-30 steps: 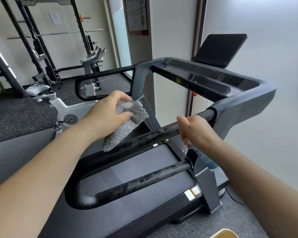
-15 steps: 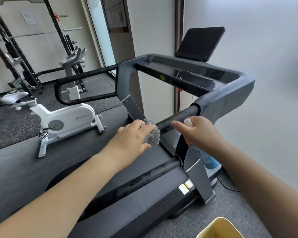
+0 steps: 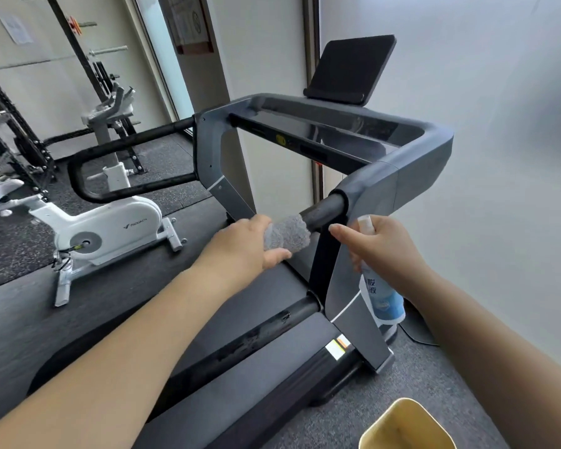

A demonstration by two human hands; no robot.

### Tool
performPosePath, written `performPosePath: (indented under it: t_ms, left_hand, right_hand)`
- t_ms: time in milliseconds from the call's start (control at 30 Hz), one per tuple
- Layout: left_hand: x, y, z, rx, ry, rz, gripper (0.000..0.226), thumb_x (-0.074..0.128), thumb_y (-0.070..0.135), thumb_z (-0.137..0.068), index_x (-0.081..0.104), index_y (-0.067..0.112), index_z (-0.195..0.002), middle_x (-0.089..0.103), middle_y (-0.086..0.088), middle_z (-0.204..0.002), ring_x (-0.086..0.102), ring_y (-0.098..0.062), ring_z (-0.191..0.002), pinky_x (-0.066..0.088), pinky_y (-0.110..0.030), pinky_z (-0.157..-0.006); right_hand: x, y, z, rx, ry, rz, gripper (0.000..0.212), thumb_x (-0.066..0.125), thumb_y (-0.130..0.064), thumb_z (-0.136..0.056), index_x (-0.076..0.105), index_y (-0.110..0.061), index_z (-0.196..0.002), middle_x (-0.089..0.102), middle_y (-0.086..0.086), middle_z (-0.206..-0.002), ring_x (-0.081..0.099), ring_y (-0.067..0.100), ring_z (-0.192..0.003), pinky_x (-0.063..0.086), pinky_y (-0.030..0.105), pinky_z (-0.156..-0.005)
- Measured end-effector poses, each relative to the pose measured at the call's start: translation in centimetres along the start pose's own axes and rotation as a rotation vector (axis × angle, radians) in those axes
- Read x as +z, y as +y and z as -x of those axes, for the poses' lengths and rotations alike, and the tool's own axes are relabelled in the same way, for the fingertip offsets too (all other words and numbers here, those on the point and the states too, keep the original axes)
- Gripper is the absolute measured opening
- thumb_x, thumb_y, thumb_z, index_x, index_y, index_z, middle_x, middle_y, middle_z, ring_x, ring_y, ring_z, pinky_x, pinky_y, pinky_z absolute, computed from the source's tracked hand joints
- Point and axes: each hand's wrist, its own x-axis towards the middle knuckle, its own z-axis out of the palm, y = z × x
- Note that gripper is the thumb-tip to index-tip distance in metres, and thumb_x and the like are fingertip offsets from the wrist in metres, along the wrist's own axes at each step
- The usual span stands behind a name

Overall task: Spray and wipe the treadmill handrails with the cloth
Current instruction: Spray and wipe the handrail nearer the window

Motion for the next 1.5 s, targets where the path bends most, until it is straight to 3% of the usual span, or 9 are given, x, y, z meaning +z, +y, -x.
performPosePath:
  t_ms: [167,267,367,633,800,1033,1233,1400,1500]
  left_hand:
    - [-2.1,-4.1,3.8,-0.119,-0.151,0.021,0.058,0.056,0.065,-0.077,0.047,0.031,-0.124,0.060,0.001,-0.104,0.056,-0.020,-0.089,0.040,-0.029,-0.071]
    - [-3.0,-6.2,5.4,-0.183,-0.213,0.043,0.058,0.056,0.068,-0.073,0.050,0.035,-0.121,0.063,0.003,-0.109,0.057,-0.018,-0.095,0.045,-0.030,-0.079]
    - [-2.9,-6.6,6.1,-0.183,-0.170,0.047,0.056,0.055,0.070,-0.072,0.052,0.036,-0.116,0.064,0.005,-0.108,0.057,-0.015,-0.096,0.046,-0.030,-0.081]
    - [-1.5,-3.8,3.9,-0.063,-0.032,0.052,0.055,0.055,0.065,-0.077,0.052,0.031,-0.120,0.057,0.007,-0.116,0.055,-0.014,-0.105,0.043,-0.028,-0.086]
    - [-0.2,-0.5,0.3,0.036,-0.016,0.068,0.066,0.054,0.057,-0.084,0.044,0.015,-0.134,0.032,0.003,-0.140,0.049,-0.020,-0.118,0.040,-0.033,-0.099]
    - [-0.2,-0.4,-0.5,-0.001,-0.084,0.118,0.066,0.060,0.062,-0.077,0.044,0.027,-0.130,0.048,0.006,-0.125,0.052,-0.014,-0.106,0.040,-0.025,-0.084]
    - [-1.6,-3.1,2.5,-0.060,-0.138,0.113,0.054,0.058,0.064,-0.076,0.044,0.040,-0.122,0.051,0.017,-0.116,0.052,-0.006,-0.102,0.044,-0.027,-0.086]
    - [-1.7,-5.4,5.2,-0.008,-0.057,0.039,0.082,0.049,0.074,-0.071,0.024,0.041,-0.142,0.028,0.025,-0.129,0.042,0.000,-0.114,0.039,-0.023,-0.094]
    - [-1.3,-4.0,4.8,0.129,-0.002,0.009,0.076,0.049,0.060,-0.084,0.006,0.046,-0.146,0.027,0.022,-0.128,0.041,-0.001,-0.107,0.038,-0.019,-0.089]
  right_hand:
    - [0.1,0.2,-0.7,-0.020,0.029,-0.087,0.040,0.068,-0.040,-0.080,0.050,-0.011,-0.058,0.056,0.005,-0.046,0.053,0.021,-0.045,0.050,0.036,-0.057]
    - [-0.2,-0.2,-1.1,-0.059,0.066,-0.135,0.039,0.068,-0.035,-0.083,0.052,-0.006,-0.063,0.055,0.005,-0.046,0.054,0.020,-0.045,0.052,0.037,-0.058]
    - [-1.1,-1.2,-2.1,-0.147,0.130,-0.165,0.042,0.068,-0.032,-0.085,0.055,0.001,-0.064,0.058,0.009,-0.049,0.056,0.022,-0.047,0.055,0.039,-0.061]
    - [-2.4,-5.5,-6.8,-0.290,0.190,-0.236,0.037,0.066,-0.028,-0.087,0.049,-0.011,-0.059,0.052,0.003,-0.044,0.050,0.014,-0.038,0.047,0.021,-0.050]
    - [-2.9,-6.3,-8.8,-0.321,0.236,-0.229,0.036,0.065,-0.030,-0.087,0.054,-0.007,-0.062,0.053,0.002,-0.045,0.050,0.014,-0.039,0.048,0.024,-0.051]
    - [-3.3,-8.7,-12.7,-0.399,0.303,-0.218,0.033,0.065,-0.032,-0.088,0.055,-0.006,-0.068,0.055,0.007,-0.053,0.052,0.009,-0.039,0.050,0.026,-0.052]
    - [-1.7,-6.6,-13.7,-0.368,0.269,-0.149,0.030,0.069,-0.032,-0.085,0.058,-0.006,-0.074,0.058,0.001,-0.053,0.056,0.006,-0.043,0.052,0.024,-0.059]
    - [-1.7,-5.8,-13.4,-0.385,0.238,-0.136,0.027,0.072,-0.024,-0.085,0.059,-0.002,-0.079,0.065,0.001,-0.063,0.063,0.003,-0.053,0.053,0.015,-0.058]
    - [-1.9,-4.9,-13.0,-0.348,0.202,-0.159,0.022,0.075,-0.020,-0.083,0.058,-0.006,-0.086,0.063,0.005,-0.073,0.065,0.011,-0.059,0.055,0.018,-0.059]
